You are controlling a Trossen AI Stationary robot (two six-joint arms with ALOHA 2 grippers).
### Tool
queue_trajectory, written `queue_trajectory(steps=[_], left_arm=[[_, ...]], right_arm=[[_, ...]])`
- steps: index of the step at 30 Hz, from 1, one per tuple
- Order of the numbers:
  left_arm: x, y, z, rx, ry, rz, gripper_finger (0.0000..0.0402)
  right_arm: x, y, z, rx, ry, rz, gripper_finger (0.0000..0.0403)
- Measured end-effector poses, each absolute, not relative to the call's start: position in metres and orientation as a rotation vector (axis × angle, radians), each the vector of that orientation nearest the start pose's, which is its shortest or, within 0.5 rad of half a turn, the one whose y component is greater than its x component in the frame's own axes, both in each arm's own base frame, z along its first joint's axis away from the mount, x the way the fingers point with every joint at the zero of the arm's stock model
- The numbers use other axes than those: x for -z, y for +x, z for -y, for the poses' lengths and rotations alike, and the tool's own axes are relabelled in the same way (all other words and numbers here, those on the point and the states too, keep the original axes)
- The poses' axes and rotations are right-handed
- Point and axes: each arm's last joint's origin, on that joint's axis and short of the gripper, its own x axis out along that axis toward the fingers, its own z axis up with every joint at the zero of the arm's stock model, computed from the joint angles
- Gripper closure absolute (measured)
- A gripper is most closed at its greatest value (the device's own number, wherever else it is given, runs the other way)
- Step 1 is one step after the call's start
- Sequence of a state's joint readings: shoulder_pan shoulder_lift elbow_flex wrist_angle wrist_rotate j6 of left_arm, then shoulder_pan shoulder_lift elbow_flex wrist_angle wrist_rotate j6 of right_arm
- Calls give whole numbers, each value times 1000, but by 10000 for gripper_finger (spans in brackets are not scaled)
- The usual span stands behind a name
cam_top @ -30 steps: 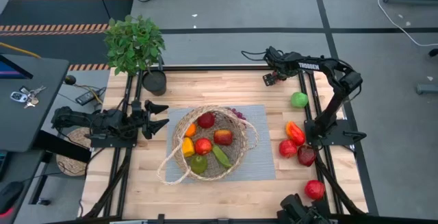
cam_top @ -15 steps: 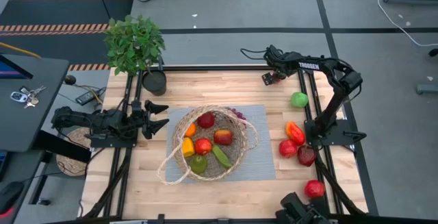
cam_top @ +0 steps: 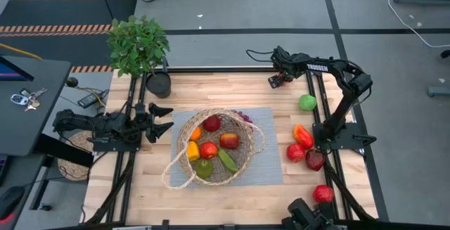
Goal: Build produce basket
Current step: Put the dark red apple into the brown basket
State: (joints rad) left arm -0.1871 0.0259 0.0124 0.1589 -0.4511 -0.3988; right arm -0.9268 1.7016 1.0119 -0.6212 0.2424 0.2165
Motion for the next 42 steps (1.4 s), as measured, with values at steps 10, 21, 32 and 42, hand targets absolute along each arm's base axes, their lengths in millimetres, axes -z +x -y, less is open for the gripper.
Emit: queue_trajectory(steps=[10, 21, 32, 42], left_arm=[[-181, 95, 5, -233, -441, 189, 12], [-181, 95, 5, -232, -441, 189, 12], [-181, 95, 5, -232, -442, 190, 12], [-181, 95, 5, -233, -441, 189, 12]], right_arm=[[-164, 190, 227, 1071, 617, -1300, 137], [-221, 199, 159, 965, 543, -1255, 133], [-315, 196, 90, 616, 530, -612, 133], [-387, 219, 31, 182, 499, 49, 132]])
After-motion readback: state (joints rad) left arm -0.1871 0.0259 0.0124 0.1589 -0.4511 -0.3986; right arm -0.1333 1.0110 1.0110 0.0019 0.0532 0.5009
